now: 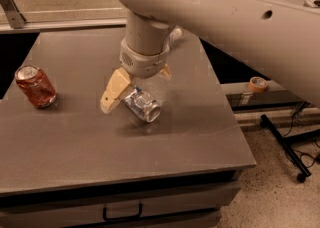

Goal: Place redbull can upright

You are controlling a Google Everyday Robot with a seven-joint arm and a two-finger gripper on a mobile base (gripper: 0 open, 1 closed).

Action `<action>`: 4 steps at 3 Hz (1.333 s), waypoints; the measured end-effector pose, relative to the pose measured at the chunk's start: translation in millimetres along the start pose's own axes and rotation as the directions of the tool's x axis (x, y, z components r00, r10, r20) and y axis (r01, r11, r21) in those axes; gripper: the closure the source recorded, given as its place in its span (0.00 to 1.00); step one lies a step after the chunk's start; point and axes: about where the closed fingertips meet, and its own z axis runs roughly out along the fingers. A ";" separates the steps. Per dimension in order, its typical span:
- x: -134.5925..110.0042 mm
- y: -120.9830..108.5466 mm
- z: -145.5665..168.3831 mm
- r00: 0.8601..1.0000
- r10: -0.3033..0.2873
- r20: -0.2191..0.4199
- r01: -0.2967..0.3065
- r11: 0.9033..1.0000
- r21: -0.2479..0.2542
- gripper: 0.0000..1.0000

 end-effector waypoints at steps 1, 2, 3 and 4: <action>-11.4 4.9 18.7 1.000 -0.006 -0.002 0.006 1.000 0.000 0.18; -22.9 12.9 28.8 0.999 -0.032 -0.007 0.032 0.999 0.005 0.41; -31.3 19.1 37.3 0.998 -0.061 -0.027 0.062 0.998 0.019 0.65; -41.0 23.1 31.0 0.995 -0.099 -0.002 0.100 0.995 0.026 0.88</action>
Offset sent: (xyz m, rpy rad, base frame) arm 0.0168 0.0475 -0.0317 -0.0246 -0.0065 0.0583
